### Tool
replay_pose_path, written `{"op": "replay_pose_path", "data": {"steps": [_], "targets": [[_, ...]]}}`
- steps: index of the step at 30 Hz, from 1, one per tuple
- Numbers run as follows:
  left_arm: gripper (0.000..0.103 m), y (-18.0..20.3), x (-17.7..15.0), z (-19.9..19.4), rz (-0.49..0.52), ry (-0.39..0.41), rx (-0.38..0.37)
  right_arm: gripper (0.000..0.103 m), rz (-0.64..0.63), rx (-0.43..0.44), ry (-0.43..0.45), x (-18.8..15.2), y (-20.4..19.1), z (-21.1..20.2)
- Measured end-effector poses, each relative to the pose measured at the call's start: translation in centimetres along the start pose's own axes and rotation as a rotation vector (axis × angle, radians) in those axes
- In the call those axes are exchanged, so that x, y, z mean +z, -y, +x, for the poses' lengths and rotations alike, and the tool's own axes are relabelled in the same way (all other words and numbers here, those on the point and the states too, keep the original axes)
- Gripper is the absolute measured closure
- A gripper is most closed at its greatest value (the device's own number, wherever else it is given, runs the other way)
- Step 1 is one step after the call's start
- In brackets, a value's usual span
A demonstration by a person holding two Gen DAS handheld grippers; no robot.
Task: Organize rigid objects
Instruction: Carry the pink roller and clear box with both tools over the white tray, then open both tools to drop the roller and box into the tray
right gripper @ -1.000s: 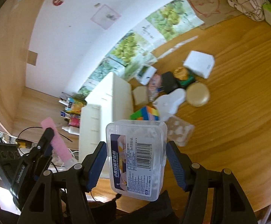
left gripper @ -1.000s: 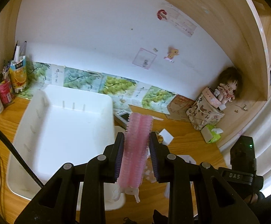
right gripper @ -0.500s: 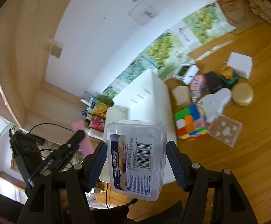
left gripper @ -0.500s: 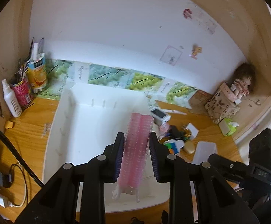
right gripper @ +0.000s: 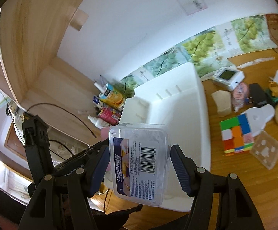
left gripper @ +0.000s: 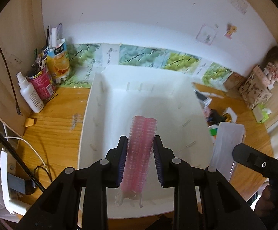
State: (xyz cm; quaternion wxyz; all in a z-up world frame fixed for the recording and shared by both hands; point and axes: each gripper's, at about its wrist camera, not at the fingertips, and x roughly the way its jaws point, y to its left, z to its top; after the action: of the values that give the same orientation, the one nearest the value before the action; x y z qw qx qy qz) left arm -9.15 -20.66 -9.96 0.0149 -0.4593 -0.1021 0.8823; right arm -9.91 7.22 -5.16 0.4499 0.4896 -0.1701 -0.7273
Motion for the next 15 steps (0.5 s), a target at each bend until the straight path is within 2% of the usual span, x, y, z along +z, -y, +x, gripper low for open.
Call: {"op": "replay_pose_path", "data": {"steps": [3,7,11,14,15], "targets": [[0.073,-0.4,-0.1,0.5,0.012,-0.019,0.034,0.037,-0.017,-0.014,-0.046,0.0,-0.5,1.7],[0.071,-0.4,-0.2,1.2,0.078,-0.034,0.109,0.037,-0.031,-0.022,-0.111,-0.2,-0.9,3.7],[0.071,-1.0,-0.2,1.9,0.076,-0.058,0.12,0.037,-0.049,-0.027,-0.157,-0.5,-1.2,5.2],[0.066,-1.1,0.0,2.1,0.07,-0.059,0.127,0.034,-0.049,-0.023,-0.165,-0.6,-1.1,5.6],[0.06,-1.2,0.0,2.0,0.067,-0.056,0.124,0.033,-0.046,-0.019,-0.164,-0.6,-1.0,5.7]]}}
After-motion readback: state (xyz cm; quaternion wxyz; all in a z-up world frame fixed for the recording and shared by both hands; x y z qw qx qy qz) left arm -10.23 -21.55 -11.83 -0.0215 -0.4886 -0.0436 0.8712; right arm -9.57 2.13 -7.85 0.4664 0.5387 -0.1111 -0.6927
